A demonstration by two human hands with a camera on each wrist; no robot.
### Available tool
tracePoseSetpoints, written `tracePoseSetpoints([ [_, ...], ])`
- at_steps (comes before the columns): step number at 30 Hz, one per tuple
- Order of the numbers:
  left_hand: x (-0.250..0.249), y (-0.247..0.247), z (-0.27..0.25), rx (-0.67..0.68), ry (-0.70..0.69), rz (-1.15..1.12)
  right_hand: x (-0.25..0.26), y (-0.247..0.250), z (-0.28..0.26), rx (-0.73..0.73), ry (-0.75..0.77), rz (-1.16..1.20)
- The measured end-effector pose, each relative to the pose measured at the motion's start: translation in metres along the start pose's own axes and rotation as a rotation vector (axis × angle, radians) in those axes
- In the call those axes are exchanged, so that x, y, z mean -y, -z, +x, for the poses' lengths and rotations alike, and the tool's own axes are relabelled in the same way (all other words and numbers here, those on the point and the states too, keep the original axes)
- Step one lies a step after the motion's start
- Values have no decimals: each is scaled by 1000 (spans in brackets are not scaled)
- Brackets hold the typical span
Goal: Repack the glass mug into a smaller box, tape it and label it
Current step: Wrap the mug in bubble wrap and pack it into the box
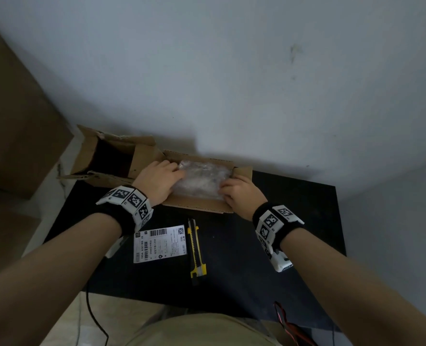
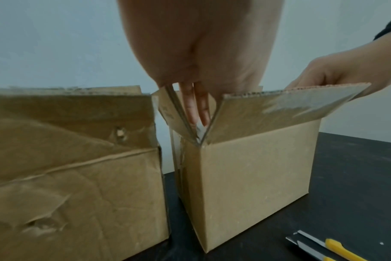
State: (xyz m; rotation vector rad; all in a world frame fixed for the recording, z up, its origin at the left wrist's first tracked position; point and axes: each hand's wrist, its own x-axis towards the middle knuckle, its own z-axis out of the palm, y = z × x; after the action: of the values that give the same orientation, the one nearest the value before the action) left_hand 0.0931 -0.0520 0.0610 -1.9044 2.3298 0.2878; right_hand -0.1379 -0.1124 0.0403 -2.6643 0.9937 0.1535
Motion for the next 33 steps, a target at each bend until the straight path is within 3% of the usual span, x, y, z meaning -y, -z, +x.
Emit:
tracePoseSetpoints([
  [5, -1, 0, -11, -42, -58, -44, 9, 16, -3, -82, -31, 223],
  [9, -5, -2, -20, -6, -83, -24, 16, 10, 1, 83, -39, 189],
  [15, -8, -10, -21, 189, -29, -14, 20, 11, 0, 281, -82, 52],
  [19, -18, -2, -14, 125, 30, -132, 26, 11, 9, 9, -148, 198],
  [21, -18, 0, -9, 77, 84, -227, 29, 10, 17, -60, -158, 222],
  [25, -17, 4, 7, 135, 192, -304, 30, 8, 37, 88, -182, 205],
  [27, -20, 6, 13, 153, 161, -213, 28, 3, 43, 107, -180, 198],
  [30, -20, 4, 20, 47, 72, -62, 27, -1, 44, 97, -183, 190],
  [33, -17, -2, 22, 63, 29, -97, 25, -4, 41, 62, -162, 193],
])
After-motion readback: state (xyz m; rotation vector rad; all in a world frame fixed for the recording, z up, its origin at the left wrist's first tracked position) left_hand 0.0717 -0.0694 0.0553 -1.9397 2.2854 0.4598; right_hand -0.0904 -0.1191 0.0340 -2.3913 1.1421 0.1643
